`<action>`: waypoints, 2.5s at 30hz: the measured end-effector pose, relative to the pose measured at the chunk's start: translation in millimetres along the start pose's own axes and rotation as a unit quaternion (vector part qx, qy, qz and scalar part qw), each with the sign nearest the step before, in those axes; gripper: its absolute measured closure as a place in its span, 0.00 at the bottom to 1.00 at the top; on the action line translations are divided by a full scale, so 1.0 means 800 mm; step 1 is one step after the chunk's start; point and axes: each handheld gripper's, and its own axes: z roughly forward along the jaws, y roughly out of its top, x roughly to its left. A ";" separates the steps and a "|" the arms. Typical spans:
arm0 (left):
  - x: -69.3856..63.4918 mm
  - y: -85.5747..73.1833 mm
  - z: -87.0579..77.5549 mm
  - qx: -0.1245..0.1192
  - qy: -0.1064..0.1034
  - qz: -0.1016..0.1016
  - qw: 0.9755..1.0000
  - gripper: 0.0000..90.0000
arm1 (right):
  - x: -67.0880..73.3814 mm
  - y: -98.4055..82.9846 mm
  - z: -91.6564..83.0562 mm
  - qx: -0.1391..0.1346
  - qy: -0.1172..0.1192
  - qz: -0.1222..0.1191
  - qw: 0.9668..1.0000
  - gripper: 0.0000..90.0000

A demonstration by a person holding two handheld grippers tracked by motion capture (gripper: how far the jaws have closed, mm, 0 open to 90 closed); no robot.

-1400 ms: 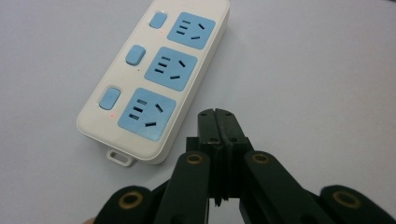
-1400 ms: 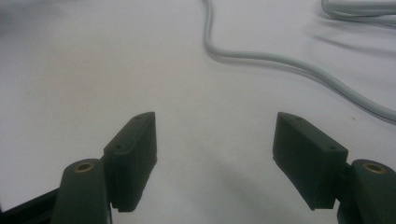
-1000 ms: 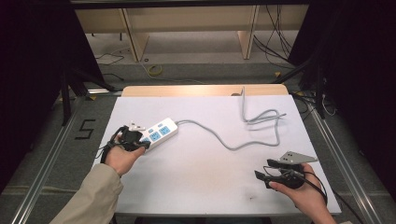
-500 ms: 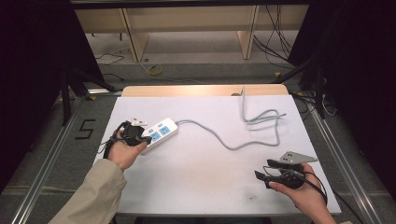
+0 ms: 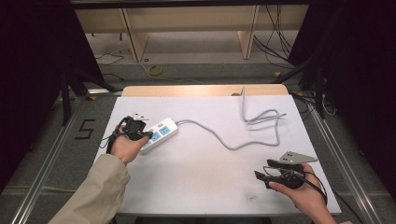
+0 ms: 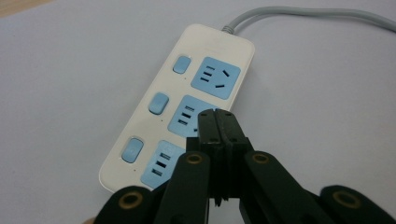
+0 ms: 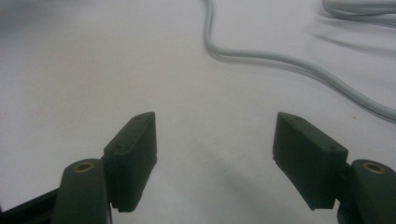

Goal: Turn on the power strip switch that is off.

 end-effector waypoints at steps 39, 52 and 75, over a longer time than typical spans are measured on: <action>0.012 0.024 0.029 0.003 0.029 0.012 0.999 1.00 | -0.002 -0.002 -0.001 0.000 -0.004 0.003 1.000 0.35; 0.019 0.024 0.036 0.008 0.037 0.015 0.999 1.00 | -0.002 -0.002 -0.001 0.001 -0.006 0.005 1.000 0.35; 0.027 0.024 0.057 0.025 0.050 0.027 0.998 1.00 | -0.003 -0.003 -0.002 0.001 -0.007 0.007 1.000 0.35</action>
